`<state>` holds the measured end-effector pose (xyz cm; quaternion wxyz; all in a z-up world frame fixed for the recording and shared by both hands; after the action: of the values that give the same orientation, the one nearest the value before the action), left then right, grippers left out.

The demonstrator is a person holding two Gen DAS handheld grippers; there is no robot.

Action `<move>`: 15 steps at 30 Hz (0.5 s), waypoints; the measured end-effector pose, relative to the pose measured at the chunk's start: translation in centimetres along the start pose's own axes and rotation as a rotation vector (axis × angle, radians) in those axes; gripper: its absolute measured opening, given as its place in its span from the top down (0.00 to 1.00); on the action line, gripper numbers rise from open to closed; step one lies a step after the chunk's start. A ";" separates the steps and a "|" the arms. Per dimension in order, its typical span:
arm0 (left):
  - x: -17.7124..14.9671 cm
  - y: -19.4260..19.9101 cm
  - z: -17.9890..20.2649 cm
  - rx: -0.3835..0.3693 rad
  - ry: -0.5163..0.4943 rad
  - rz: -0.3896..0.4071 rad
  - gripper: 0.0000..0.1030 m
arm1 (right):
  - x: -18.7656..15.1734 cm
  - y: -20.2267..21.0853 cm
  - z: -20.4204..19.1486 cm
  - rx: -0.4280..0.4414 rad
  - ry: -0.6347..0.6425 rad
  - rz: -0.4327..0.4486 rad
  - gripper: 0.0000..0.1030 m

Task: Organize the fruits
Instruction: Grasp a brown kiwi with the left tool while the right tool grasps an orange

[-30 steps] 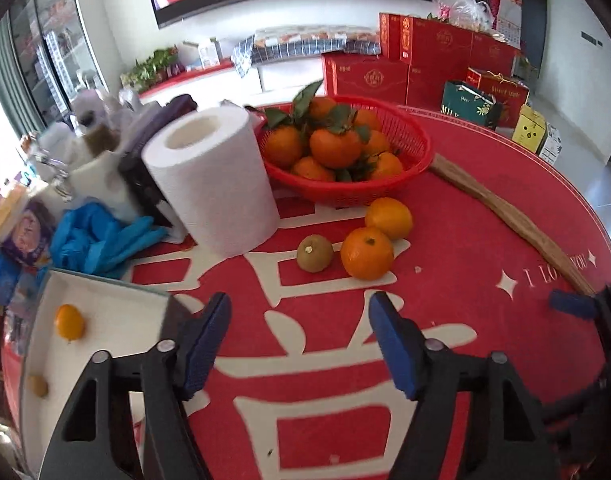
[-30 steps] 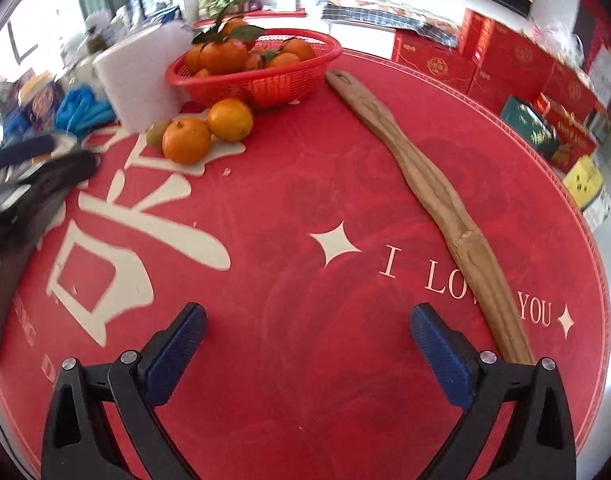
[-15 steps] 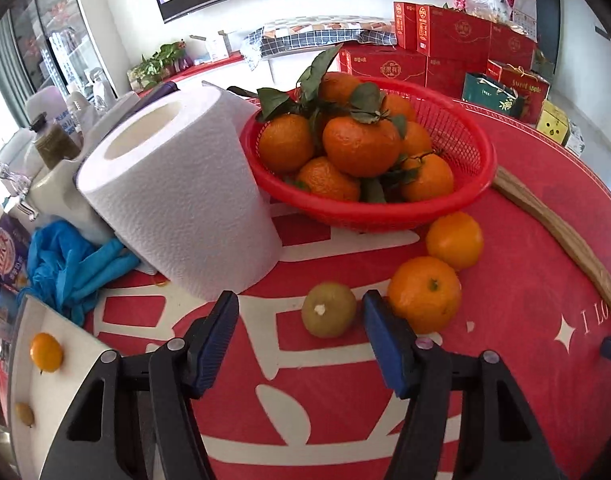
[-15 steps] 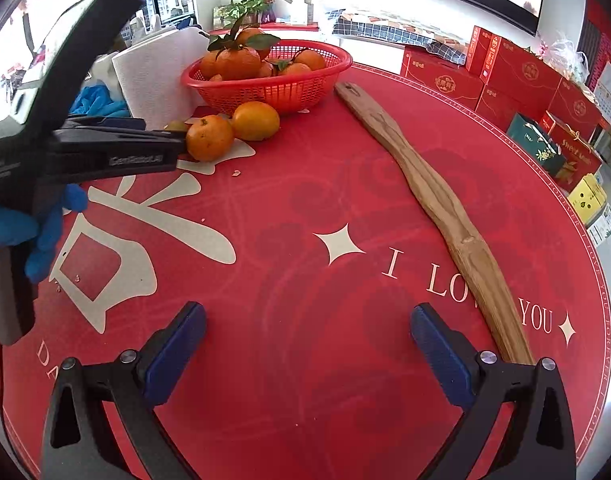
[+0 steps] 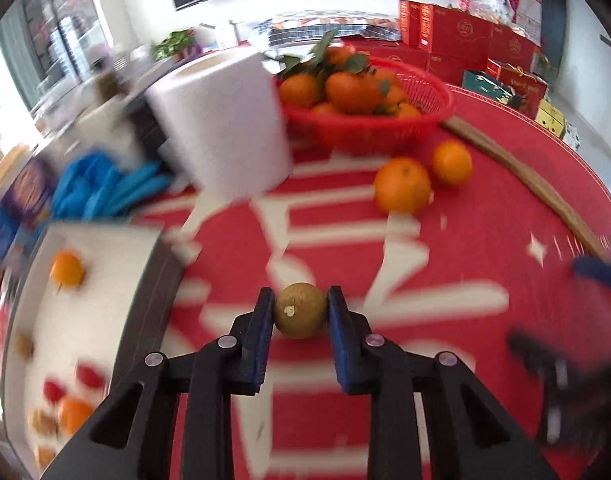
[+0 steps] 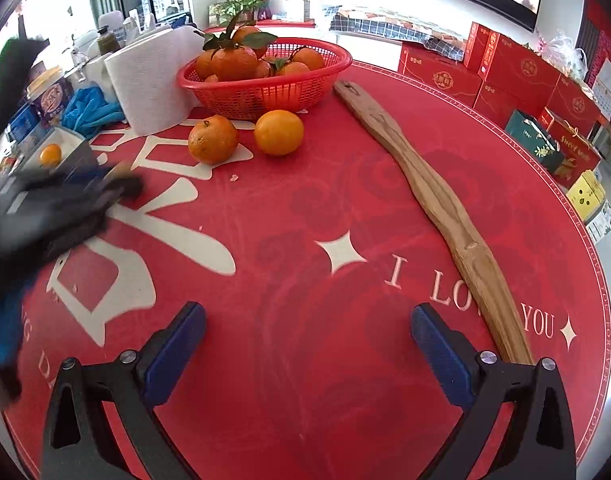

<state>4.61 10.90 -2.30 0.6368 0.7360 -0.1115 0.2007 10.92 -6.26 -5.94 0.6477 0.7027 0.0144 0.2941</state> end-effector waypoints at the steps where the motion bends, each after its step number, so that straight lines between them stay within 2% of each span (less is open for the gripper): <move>1: -1.0 0.4 -0.4 -0.002 0.011 0.000 0.72 | 0.4 -0.2 -0.3 0.002 -0.001 0.001 0.00; 4: -3.6 1.6 -1.4 -0.005 0.045 0.001 0.72 | 2.4 -0.8 -2.0 0.043 -0.004 0.015 0.00; 9: -6.0 2.7 -2.4 0.011 0.069 0.016 0.72 | 5.6 -1.7 -5.1 0.108 -0.036 0.044 0.00; 14: -7.3 3.2 -3.1 0.016 0.071 0.039 0.72 | 7.7 -2.6 -6.9 0.080 -0.067 0.064 0.01; 15: -7.5 3.3 -3.2 0.015 0.076 0.045 0.72 | 8.0 -2.6 -7.1 0.077 -0.077 0.070 0.04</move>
<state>-3.99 12.81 -2.32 0.6305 0.7299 -0.1022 0.2434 15.40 3.75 -5.29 0.6095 0.7379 -0.0237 0.2887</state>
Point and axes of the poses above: each gripper's, at about its wrist camera, not at the fingertips, and y roughly against the way its jaws point, z to its right, x to its top, the point moved 6 cm from there along -y, roughly the way its jaws point, and after that the axes turned 9 degrees about -z, right-handed, at the moved point
